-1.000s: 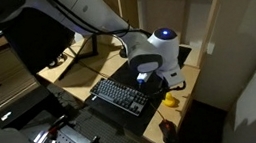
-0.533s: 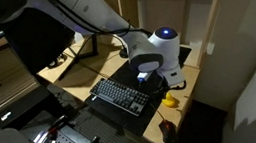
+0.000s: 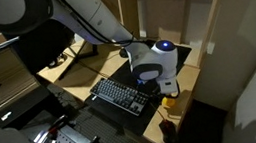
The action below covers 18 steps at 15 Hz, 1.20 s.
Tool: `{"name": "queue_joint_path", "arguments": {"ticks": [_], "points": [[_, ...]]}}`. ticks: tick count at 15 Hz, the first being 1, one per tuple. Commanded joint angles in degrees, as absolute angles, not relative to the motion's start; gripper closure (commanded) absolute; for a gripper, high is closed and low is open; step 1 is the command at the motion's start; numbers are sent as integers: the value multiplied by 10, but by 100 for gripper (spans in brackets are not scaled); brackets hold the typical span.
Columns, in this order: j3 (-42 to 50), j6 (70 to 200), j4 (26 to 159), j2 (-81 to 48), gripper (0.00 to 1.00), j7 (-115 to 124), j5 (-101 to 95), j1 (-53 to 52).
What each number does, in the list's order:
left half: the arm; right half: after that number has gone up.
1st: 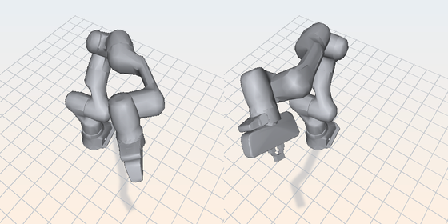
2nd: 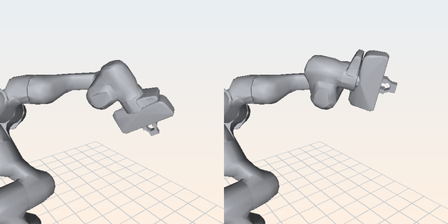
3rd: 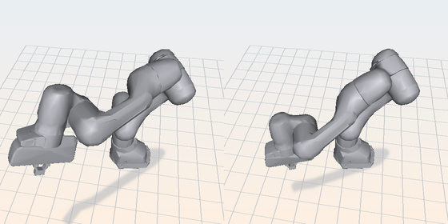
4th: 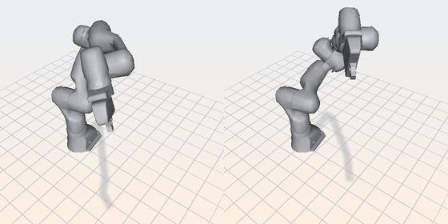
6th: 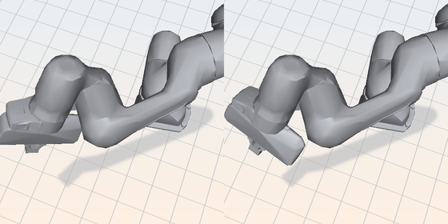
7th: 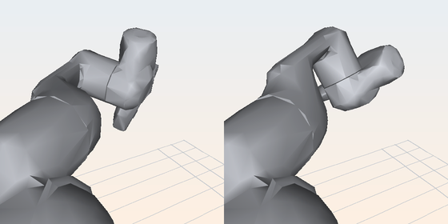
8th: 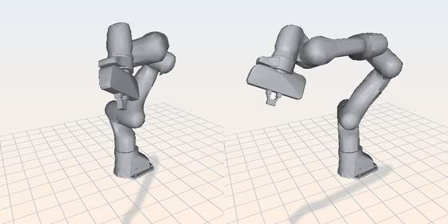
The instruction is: Move the rubber duck and the mouse to the left
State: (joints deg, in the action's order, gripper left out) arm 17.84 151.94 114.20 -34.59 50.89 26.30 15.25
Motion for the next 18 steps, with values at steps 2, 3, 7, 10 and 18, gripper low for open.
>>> {"name": "queue_joint_path", "arguments": {"ticks": [2,3,7,10,18], "points": [[165,1553,1119,-373,0,553,284,165],[166,1559,1117,-377,2,559,279,164],[159,1569,1115,-384,39,563,276,167],[157,1560,1110,-386,59,562,275,169],[150,1561,1192,-251,93,469,222,127]]}}
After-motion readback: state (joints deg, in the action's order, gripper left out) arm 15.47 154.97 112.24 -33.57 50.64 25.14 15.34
